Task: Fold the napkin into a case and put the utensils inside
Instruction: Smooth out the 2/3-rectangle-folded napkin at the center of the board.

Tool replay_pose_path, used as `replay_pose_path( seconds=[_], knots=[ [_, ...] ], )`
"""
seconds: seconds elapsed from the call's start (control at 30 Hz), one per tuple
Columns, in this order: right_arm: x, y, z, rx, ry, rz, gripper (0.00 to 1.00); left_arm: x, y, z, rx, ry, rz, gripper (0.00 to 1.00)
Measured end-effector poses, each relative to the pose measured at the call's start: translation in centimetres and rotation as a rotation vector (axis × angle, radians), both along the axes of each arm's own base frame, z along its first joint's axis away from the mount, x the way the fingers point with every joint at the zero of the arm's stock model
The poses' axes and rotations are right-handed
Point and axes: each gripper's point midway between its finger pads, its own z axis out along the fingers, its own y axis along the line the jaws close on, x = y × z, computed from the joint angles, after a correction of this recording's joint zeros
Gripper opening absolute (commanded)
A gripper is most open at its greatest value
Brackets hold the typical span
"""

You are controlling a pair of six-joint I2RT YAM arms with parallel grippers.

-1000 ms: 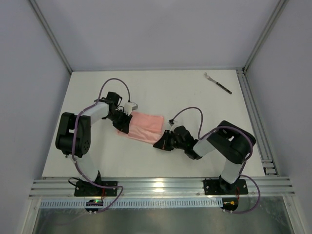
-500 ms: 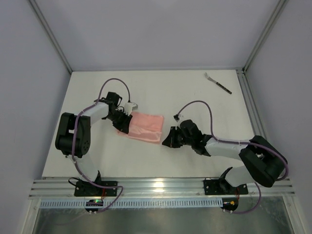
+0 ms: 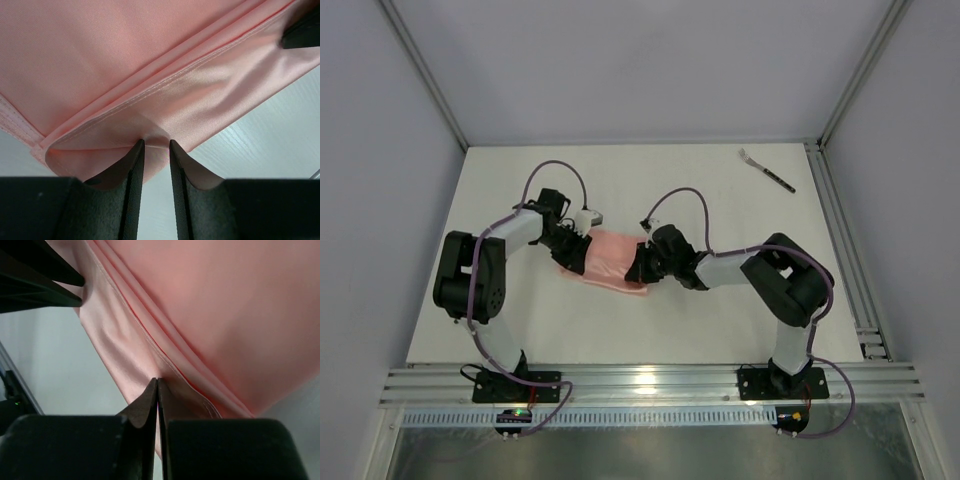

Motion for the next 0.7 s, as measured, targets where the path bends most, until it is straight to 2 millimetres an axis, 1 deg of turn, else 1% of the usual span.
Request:
replay_pose_path(
  seconds=[0.07, 0.27, 0.33, 0.47, 0.53, 0.6, 0.67, 0.7],
  knots=[
    [-0.2, -0.1, -1.3, -0.015, 0.029, -0.001, 0.04, 0.0, 0.0, 0.0, 0.0, -0.001, 0.0, 0.31],
    [0.1, -0.1, -1.2, -0.011, 0.038, -0.027, 0.04, -0.1, -0.3, 0.8, -0.021, -0.005, -0.005, 0.34],
    [0.0, -0.1, -1.3, -0.008, 0.045, -0.035, 0.04, 0.0, -0.6, 1.7, -0.038, -0.006, -0.009, 0.34],
    [0.1, -0.2, -1.2, -0.003, 0.058, -0.057, 0.04, 0.9, -1.4, 4.3, -0.072, -0.062, -0.022, 0.34],
    [0.1, -0.2, -1.2, -0.005, 0.061, -0.063, 0.04, 1.0, -2.0, 5.0, -0.076, -0.086, -0.039, 0.33],
    [0.1, -0.3, -1.2, -0.007, 0.066, -0.065, 0.04, 0.5, -2.7, 4.7, -0.064, -0.081, -0.066, 0.32],
    [0.1, -0.3, -1.1, -0.014, 0.072, -0.065, 0.07, 0.0, -3.4, 3.8, -0.047, -0.058, -0.091, 0.31],
    [0.0, -0.3, -1.0, -0.02, 0.076, -0.064, 0.11, -0.2, -3.6, 3.0, -0.034, -0.041, -0.101, 0.31]
  ],
)
